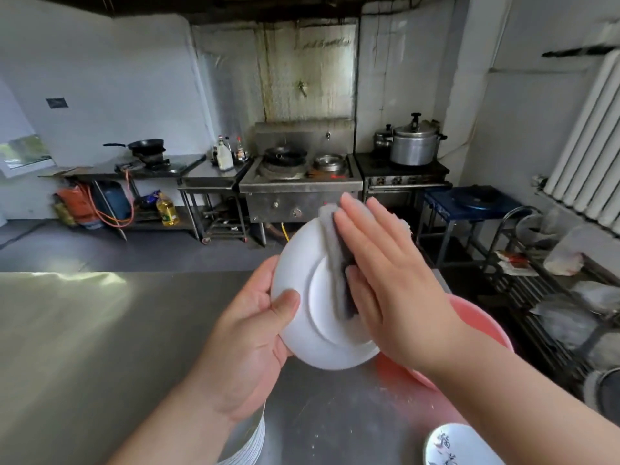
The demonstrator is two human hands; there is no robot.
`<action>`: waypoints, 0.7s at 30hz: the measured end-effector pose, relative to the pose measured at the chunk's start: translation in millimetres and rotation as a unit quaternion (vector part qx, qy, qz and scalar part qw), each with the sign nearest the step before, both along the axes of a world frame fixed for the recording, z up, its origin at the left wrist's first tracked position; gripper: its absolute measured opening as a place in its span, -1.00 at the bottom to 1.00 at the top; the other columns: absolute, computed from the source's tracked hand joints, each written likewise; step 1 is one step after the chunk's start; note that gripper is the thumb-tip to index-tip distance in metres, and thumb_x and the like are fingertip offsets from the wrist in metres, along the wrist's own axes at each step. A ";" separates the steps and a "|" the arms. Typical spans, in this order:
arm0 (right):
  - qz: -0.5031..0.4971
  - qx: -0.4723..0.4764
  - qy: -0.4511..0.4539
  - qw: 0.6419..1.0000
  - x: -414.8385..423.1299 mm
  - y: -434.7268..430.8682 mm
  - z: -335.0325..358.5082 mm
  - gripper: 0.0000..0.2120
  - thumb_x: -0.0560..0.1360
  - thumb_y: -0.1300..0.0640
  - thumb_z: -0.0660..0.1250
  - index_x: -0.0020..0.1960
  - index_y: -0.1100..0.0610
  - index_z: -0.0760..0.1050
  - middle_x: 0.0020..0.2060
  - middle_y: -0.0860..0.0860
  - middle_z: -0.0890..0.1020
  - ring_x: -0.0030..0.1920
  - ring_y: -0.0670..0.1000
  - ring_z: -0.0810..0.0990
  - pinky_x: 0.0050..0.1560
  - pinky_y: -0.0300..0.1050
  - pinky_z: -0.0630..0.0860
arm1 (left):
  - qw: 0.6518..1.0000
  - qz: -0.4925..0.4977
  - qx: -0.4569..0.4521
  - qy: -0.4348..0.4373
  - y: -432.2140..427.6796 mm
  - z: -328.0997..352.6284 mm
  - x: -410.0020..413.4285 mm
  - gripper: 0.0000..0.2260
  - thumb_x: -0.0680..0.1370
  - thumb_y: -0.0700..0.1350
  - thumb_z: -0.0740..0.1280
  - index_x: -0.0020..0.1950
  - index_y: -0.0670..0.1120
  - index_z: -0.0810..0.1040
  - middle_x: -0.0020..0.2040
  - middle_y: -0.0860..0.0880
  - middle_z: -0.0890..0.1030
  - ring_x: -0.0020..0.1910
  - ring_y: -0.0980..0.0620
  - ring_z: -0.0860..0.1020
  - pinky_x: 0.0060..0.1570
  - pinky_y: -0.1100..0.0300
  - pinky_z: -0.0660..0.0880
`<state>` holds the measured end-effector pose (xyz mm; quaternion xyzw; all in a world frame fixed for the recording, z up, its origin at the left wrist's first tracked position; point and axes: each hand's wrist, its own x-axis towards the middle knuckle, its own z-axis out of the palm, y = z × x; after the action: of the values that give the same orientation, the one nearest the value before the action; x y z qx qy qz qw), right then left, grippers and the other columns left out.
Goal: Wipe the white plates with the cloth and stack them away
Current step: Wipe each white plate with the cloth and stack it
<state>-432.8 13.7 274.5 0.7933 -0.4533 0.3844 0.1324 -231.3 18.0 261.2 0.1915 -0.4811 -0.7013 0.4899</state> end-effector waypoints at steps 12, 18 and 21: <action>-0.038 0.028 -0.081 0.996 12.5 15.2 -13.6 -0.40 0.70 0.09 0.19 0.67 0.18 0.08 0.69 0.05 0.06 0.69 0.11 -0.03 0.65 0.21 0.07 | 0.999 0.009 -0.038 0.027 -10.2 16.7 16.2 -0.52 0.59 -0.24 0.23 0.54 -0.12 0.44 0.43 -0.24 0.57 0.42 -0.23 0.54 0.38 -0.06 0.52; -0.032 0.012 -0.062 0.997 11.9 7.0 5.2 -0.41 0.69 0.06 0.16 0.66 0.21 0.15 0.67 0.06 0.14 0.68 0.06 0.05 0.66 0.05 0.04 | 0.999 -0.016 -0.025 0.021 -8.7 15.8 19.8 -0.55 0.59 -0.23 0.27 0.50 -0.11 0.49 0.40 -0.26 0.58 0.35 -0.21 0.59 0.21 0.00 0.61; -0.023 0.032 -0.129 0.991 2.8 0.1 19.7 -0.43 0.69 0.08 0.16 0.67 0.13 0.13 0.67 -0.02 0.13 0.67 -0.09 0.06 0.65 -0.10 0.04 | 0.997 -0.009 -0.033 0.073 -10.3 21.5 21.2 -0.53 0.58 -0.23 0.27 0.52 -0.10 0.48 0.43 -0.21 0.58 0.38 -0.16 0.58 0.20 0.06 0.60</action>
<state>-430.0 13.8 294.2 0.7300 -0.4970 0.4658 0.0564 -210.1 7.7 282.7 0.1195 -0.4686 -0.7017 0.5232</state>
